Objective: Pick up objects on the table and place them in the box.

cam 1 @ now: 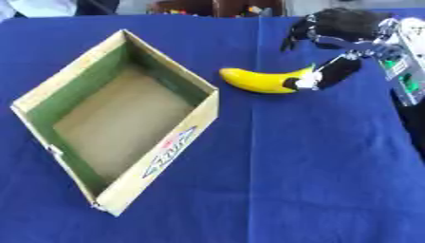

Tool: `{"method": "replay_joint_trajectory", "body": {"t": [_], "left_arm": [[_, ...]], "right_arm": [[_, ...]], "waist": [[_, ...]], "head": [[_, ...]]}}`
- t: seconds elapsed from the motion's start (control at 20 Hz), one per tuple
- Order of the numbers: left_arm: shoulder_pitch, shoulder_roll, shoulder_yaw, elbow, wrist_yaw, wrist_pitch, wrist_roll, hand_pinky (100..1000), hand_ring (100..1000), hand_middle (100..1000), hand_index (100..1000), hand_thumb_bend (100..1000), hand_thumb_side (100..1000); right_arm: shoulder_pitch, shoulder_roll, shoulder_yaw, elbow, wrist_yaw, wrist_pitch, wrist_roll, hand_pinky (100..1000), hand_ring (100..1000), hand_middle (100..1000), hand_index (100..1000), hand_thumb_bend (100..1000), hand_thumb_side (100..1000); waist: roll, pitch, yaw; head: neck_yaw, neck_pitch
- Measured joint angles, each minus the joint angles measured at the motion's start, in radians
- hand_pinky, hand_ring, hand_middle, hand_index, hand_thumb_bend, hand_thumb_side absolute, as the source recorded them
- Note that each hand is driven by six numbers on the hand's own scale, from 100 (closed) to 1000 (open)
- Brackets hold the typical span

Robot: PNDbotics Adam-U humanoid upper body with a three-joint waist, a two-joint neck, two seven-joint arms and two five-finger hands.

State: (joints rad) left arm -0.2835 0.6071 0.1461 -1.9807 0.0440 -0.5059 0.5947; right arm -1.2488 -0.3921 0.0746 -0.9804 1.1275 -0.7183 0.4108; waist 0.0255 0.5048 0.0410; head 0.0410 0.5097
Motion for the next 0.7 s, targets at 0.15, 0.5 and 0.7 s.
{"method": "replay_joint_trajectory", "body": {"t": [0.15, 0.5, 0.7], "left_arm": [[0.0, 0.0, 0.0, 0.0, 0.0, 0.0, 0.0, 709, 799, 849, 928, 100, 861], [0.0, 0.0, 0.0, 0.0, 0.0, 0.0, 0.0, 709, 799, 849, 928, 100, 863], [0.0, 0.0, 0.0, 0.0, 0.0, 0.0, 0.0, 709, 799, 849, 928, 100, 861]], "right_arm": [[0.0, 0.0, 0.0, 0.007, -0.008, 0.0, 0.001, 537, 710, 563, 759, 405, 577], [0.0, 0.0, 0.003, 0.019, -0.011, 0.004, -0.032, 526, 708, 542, 748, 345, 543], [0.0, 0.001, 0.006, 0.038, -0.011, 0.001, -0.06, 535, 720, 560, 766, 324, 513]], "waist": [[0.0, 0.0, 0.0], [0.0, 0.0, 0.002], [0.0, 0.0, 0.004]], "head": [[0.0, 0.0], [0.0, 0.0], [0.0, 0.0]]}}
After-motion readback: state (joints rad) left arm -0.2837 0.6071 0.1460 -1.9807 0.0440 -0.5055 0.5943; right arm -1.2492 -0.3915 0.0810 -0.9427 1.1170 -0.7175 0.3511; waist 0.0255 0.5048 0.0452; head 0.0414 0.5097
